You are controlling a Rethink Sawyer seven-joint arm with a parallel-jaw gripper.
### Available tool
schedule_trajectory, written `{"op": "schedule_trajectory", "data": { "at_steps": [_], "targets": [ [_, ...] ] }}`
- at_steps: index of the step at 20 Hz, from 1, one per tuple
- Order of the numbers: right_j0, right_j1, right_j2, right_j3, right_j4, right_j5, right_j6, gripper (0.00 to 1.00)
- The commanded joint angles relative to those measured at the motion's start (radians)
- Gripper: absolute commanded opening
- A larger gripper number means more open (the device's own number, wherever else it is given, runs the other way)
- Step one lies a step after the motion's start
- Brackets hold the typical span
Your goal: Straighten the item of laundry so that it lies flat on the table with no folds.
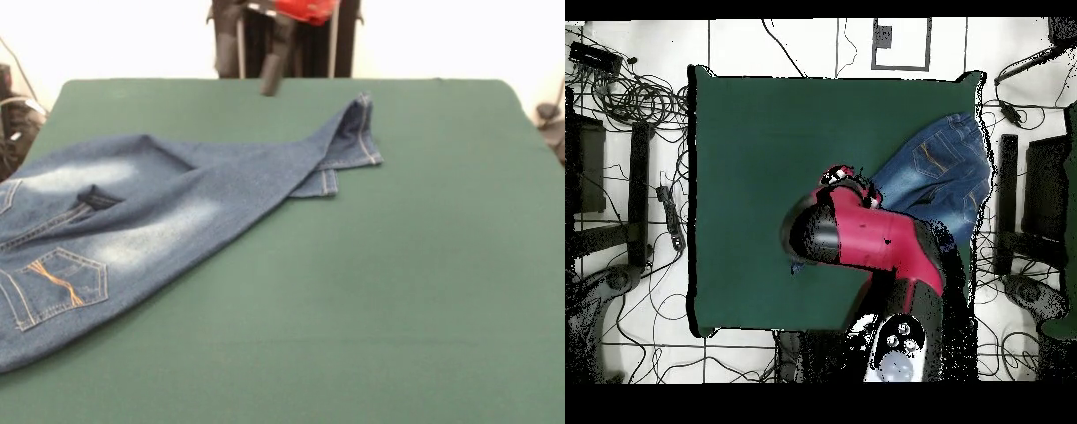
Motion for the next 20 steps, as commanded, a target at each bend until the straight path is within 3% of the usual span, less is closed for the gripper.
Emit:
{"op": "schedule_trajectory", "data": {
  "at_steps": [1,6,12,20],
  "targets": [
    [0.062,0.139,0.031,0.095,0.142,0.022,0.307,1.0],
    [0.038,0.183,0.077,0.11,0.202,-0.02,0.261,1.0],
    [0.02,0.232,0.086,0.107,0.275,0.039,0.248,1.0],
    [-0.087,0.276,0.193,0.141,0.353,0.039,0.171,1.0]
  ]
}}
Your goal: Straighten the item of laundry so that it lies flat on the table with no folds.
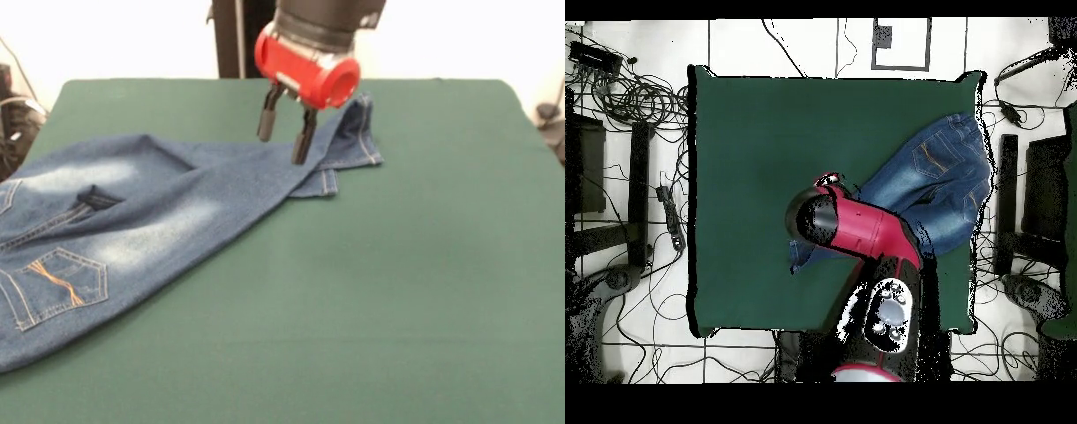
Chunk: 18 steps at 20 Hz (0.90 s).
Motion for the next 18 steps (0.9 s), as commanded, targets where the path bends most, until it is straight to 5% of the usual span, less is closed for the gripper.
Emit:
{"op": "schedule_trajectory", "data": {
  "at_steps": [1,18],
  "targets": [
    [-0.091,0.085,0.209,0.145,0.115,0.042,0.161,1.0],
    [-0.236,0.193,0.281,0.017,0.022,0.015,-0.005,1.0]
  ]
}}
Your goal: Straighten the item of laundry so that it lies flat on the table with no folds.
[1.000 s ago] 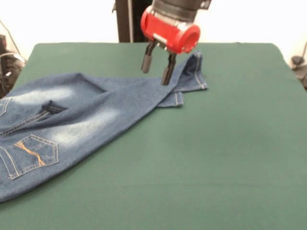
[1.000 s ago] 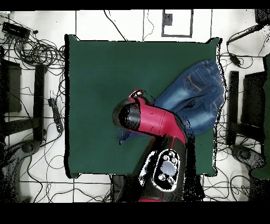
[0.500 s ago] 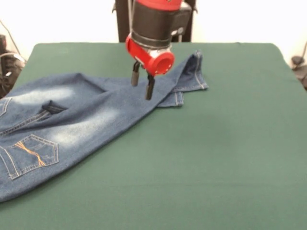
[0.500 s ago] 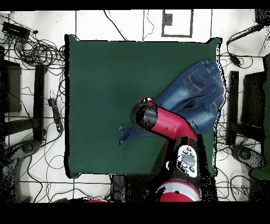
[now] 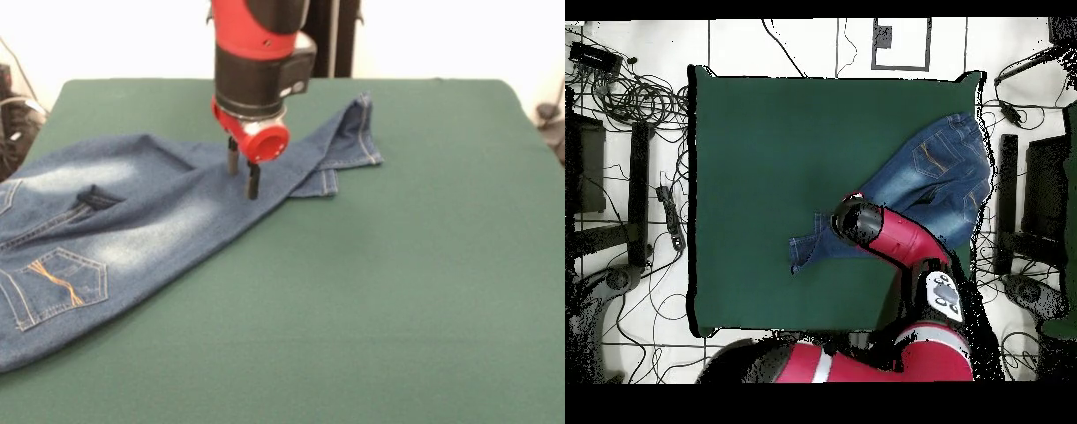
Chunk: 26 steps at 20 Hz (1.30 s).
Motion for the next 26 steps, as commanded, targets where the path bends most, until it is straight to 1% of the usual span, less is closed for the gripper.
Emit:
{"op": "schedule_trajectory", "data": {
  "at_steps": [1,5,8,13,15,16,18,19,21,26],
  "targets": [
    [-0.03,0.069,0.169,-0.023,-0.033,0.019,-0.005,1.0],
    [-0.034,0.068,0.177,-0.028,-0.038,0.042,-0.003,1.0],
    [-0.056,0.065,0.211,-0.018,-0.035,0.049,-0.01,1.0],
    [-0.041,0.055,0.216,-0.013,-0.027,0.069,0.008,1.0],
    [-0.005,0.05,0.183,-0.018,-0.018,0.082,0.04,1.0],
    [0.029,0.044,0.145,-0.026,-0.016,0.092,0.066,1.0],
    [0.148,0.06,-0.009,-0.079,-0.019,0.072,0.144,1.0],
    [0.195,0.074,-0.078,-0.111,-0.022,0.1,0.165,1.0],
    [0.223,0.084,-0.129,-0.139,-0.017,0.123,0.171,1.0],
    [0.221,0.088,-0.139,-0.151,0.004,0.149,0.146,1.0]
  ]
}}
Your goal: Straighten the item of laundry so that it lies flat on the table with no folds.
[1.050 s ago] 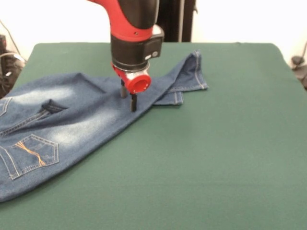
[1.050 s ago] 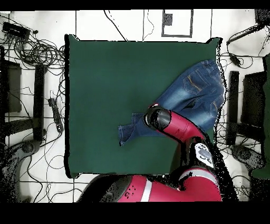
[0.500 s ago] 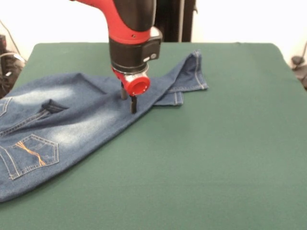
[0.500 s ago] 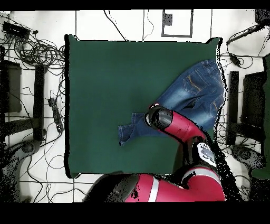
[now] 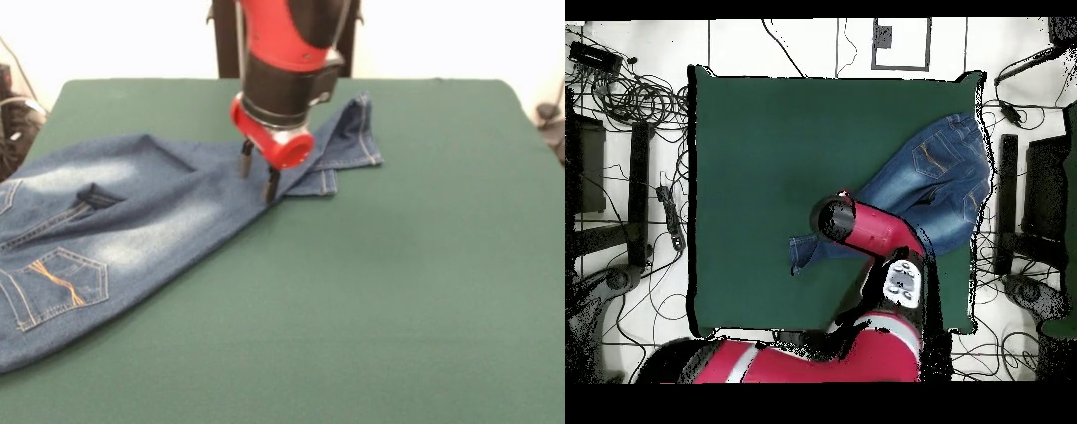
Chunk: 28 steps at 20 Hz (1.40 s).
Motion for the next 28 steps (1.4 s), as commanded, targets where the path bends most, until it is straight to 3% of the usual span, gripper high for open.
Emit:
{"op": "schedule_trajectory", "data": {
  "at_steps": [1,9,10,24,28],
  "targets": [
    [0.057,0.039,-0.028,-0.086,0.014,0.136,0.141,1.0],
    [0.029,0.091,-0.026,-0.206,0.011,0.199,0.093,1.0],
    [0.026,0.096,-0.023,-0.219,0.009,0.205,0.092,0.0],
    [-0.167,0.124,0.132,-0.293,0.006,0.294,-0.034,0.0],
    [-0.133,0.114,0.061,-0.317,-0.019,0.278,0.027,0.0]
  ]
}}
